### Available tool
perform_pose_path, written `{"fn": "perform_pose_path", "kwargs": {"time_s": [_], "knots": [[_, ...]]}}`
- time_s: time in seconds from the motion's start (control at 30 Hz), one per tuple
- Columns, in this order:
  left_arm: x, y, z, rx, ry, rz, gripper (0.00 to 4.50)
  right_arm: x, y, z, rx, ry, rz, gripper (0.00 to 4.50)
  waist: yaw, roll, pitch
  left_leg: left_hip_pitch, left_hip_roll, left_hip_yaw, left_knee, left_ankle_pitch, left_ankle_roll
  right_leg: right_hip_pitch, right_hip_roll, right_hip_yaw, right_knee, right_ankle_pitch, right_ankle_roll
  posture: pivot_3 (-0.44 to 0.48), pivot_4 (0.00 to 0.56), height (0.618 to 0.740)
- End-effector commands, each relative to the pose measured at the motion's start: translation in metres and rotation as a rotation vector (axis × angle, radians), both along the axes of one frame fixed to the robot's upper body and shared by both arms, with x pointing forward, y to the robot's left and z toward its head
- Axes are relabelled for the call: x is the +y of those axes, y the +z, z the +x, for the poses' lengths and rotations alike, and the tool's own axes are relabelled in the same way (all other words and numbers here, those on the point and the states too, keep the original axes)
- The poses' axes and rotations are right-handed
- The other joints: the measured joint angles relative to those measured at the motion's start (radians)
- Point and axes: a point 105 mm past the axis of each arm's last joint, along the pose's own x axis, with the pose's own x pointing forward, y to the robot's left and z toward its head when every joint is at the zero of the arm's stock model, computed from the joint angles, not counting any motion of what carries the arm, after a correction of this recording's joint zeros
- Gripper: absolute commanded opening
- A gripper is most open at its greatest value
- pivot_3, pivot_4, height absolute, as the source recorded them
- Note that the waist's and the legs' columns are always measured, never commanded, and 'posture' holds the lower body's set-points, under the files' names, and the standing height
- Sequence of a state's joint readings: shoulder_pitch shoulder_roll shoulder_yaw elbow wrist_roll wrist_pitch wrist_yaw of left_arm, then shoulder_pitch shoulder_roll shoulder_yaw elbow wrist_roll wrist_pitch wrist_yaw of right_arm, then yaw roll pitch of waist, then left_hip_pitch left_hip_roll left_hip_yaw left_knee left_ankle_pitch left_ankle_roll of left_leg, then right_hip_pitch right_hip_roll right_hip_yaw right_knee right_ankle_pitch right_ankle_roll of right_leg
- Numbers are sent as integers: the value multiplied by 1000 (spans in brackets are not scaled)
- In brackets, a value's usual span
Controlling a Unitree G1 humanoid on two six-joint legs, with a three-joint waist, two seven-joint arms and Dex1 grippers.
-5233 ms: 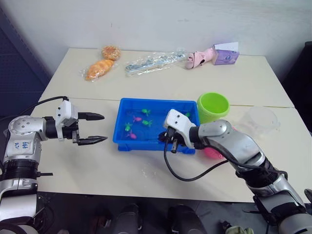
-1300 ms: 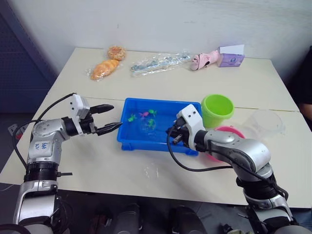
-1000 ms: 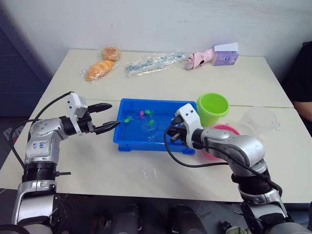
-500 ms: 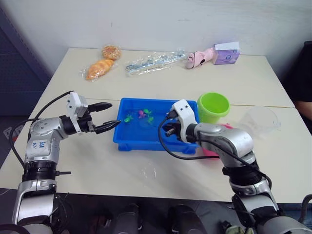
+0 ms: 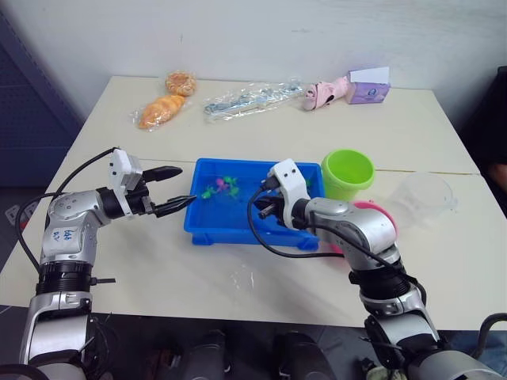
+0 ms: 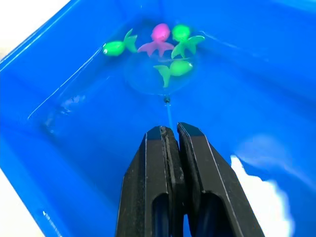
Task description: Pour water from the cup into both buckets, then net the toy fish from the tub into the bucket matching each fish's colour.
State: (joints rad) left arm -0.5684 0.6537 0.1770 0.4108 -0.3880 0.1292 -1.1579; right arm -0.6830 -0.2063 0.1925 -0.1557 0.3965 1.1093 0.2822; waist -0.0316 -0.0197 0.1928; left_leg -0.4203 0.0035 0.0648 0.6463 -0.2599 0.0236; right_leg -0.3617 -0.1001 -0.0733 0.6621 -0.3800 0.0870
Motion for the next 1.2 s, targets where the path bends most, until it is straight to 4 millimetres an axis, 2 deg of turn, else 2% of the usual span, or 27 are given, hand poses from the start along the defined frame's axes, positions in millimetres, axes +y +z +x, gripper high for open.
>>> {"fn": "perform_pose_path", "kwargs": {"time_s": [0.03,0.27,0.47,0.73,0.83,0.93,1.2], "knots": [[1,9,0,-38,-4,9,4457,5,6,-1,-32,15,28,0,0,0,0,0,0,0,0,0,0,0,0,0,0,0,0,0,150,740],[2,10,0,-38,-1,11,4457,-3,1,1,-30,-13,-8,0,1,0,0,0,0,0,0,0,0,0,0,0,0,0,0,0,150,740],[3,10,0,-36,6,14,4457,-14,11,-4,-113,13,-112,0,1,0,0,0,0,0,0,0,0,0,0,0,0,0,0,0,150,740],[7,11,-1,-36,15,17,4457,-21,27,-19,-173,44,-123,0,1,0,0,0,0,0,0,0,0,0,0,0,0,0,0,0,150,740],[9,12,-1,-35,19,18,4457,-18,48,-23,-276,87,-104,0,2,0,0,0,0,0,0,0,0,0,0,0,0,0,0,0,150,740],[11,12,-1,-31,23,19,4457,-14,55,-24,-309,106,-103,0,1,0,0,0,0,0,0,0,0,0,0,0,0,0,0,0,150,740],[11,13,1,-28,22,16,4457,13,39,-8,-307,122,-151,0,1,0,0,0,0,0,0,0,0,0,0,-1,0,0,0,0,150,740]]}}
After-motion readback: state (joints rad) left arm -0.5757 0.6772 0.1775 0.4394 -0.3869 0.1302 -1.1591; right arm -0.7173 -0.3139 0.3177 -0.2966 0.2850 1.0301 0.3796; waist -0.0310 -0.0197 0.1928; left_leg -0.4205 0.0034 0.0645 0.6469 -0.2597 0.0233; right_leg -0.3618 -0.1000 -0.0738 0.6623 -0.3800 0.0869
